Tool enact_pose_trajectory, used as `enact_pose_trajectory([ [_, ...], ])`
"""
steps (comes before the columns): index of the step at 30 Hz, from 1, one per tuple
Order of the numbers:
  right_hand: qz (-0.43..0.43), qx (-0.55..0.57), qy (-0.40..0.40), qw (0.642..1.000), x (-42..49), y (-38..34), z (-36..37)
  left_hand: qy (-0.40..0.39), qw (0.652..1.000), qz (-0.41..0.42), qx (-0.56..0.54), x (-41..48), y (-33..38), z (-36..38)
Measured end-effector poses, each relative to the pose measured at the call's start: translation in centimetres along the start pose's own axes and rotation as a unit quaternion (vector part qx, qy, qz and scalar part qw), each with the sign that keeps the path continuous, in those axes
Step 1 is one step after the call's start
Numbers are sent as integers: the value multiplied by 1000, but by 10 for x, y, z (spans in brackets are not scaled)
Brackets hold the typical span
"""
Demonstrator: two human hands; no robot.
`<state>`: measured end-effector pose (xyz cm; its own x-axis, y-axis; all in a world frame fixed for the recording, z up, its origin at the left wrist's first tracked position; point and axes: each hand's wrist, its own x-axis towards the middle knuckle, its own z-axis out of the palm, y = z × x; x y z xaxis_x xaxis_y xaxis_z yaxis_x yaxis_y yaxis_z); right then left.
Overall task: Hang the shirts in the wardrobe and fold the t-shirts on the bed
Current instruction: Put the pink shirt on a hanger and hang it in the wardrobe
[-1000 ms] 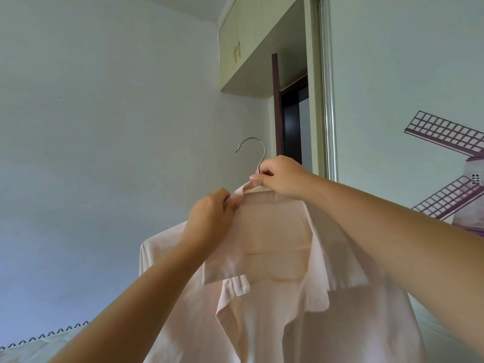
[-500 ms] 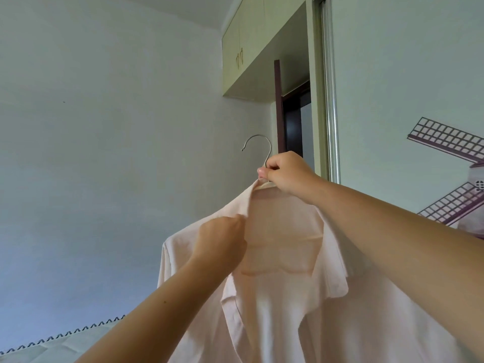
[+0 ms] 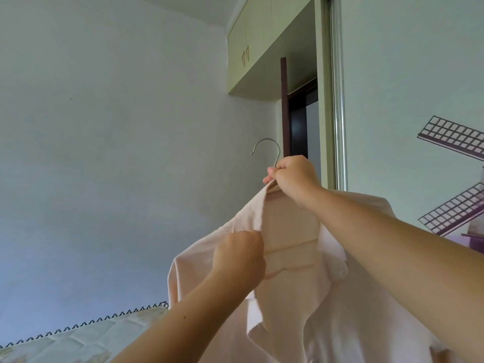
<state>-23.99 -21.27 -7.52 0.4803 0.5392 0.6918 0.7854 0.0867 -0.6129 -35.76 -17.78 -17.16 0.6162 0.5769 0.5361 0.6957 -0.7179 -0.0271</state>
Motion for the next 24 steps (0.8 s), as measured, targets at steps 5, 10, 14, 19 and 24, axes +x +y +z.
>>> enact_pose_trajectory([
  [5,7,-3,18,1000,2,1,2,21,975,14,-220,-1,1,16],
  [10,32,5,35,999,0,1,11,44,931,24,-361,-3,10,26],
  [14,33,39,26,998,1,0,21,41,922,29,-383,-3,16,31],
  [19,52,42,34,997,7,6,-4,73,930,-4,-359,-7,-8,37],
  [24,38,27,25,999,13,12,-15,216,918,-72,-326,-16,-40,24],
])
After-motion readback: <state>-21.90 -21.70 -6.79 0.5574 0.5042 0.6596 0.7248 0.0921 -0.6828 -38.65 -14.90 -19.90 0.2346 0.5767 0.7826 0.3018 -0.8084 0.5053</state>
